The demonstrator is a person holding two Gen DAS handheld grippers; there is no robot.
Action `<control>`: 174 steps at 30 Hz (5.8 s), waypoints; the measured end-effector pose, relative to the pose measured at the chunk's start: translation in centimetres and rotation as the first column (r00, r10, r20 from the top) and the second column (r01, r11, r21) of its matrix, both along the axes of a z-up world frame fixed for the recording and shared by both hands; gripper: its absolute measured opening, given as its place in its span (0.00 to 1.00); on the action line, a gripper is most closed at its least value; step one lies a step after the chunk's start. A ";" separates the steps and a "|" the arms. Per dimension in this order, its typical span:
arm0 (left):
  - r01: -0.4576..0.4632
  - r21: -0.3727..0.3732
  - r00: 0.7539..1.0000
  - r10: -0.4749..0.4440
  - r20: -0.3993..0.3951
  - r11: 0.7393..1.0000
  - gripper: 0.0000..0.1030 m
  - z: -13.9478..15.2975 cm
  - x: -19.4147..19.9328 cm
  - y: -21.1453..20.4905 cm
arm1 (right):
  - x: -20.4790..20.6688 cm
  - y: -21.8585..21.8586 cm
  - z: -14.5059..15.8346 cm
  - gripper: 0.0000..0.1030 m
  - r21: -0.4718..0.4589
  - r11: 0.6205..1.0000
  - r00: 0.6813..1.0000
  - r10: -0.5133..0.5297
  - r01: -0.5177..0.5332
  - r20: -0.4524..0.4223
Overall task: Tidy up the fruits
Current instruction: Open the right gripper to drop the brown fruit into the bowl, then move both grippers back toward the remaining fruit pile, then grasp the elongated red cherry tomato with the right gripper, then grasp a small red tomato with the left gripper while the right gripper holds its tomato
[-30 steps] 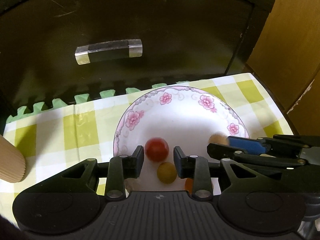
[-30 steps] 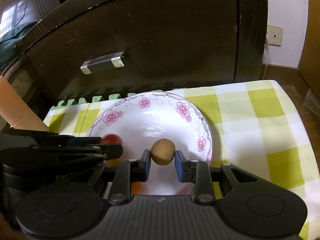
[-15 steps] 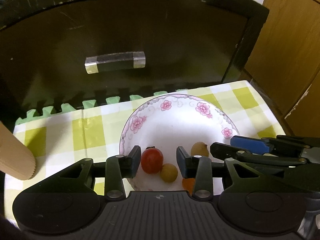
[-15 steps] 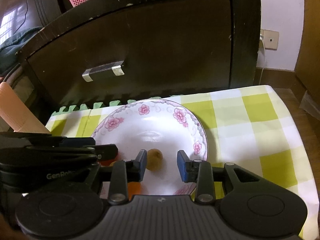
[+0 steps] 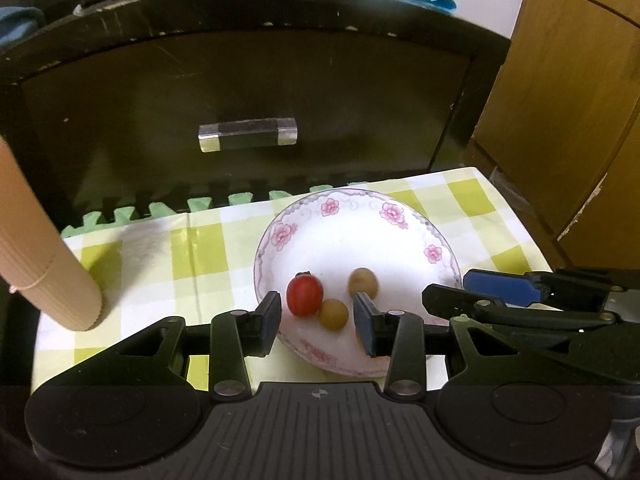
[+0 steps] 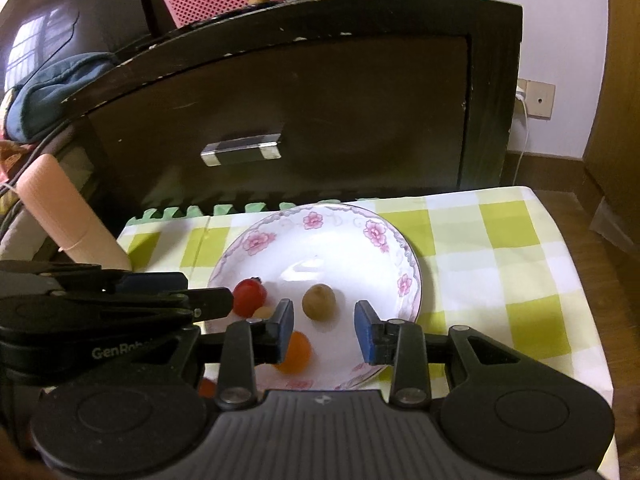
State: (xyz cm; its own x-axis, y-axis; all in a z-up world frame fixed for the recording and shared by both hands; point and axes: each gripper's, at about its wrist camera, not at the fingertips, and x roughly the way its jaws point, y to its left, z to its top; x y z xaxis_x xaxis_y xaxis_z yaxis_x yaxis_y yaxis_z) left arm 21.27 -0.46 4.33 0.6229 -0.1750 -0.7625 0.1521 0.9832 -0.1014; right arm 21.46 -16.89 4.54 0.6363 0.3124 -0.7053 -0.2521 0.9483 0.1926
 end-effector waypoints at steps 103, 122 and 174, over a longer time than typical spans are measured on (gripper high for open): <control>0.009 0.026 0.967 -0.003 -0.256 1.000 0.34 -6.7 -7.5 2.7 | -5.4 3.4 -5.1 0.28 -0.082 0.983 0.961 0.143 -0.166 -0.237; 0.042 0.036 0.965 -0.031 -0.259 0.998 0.40 -6.9 -9.7 1.7 | -11.5 1.0 -5.6 0.28 -0.141 0.976 0.946 0.117 -0.166 -0.303; 0.070 0.020 0.965 -0.062 -0.255 0.997 0.36 -6.1 -9.5 0.7 | -10.7 0.3 -5.7 0.26 -0.120 0.983 0.951 0.098 -0.138 -0.293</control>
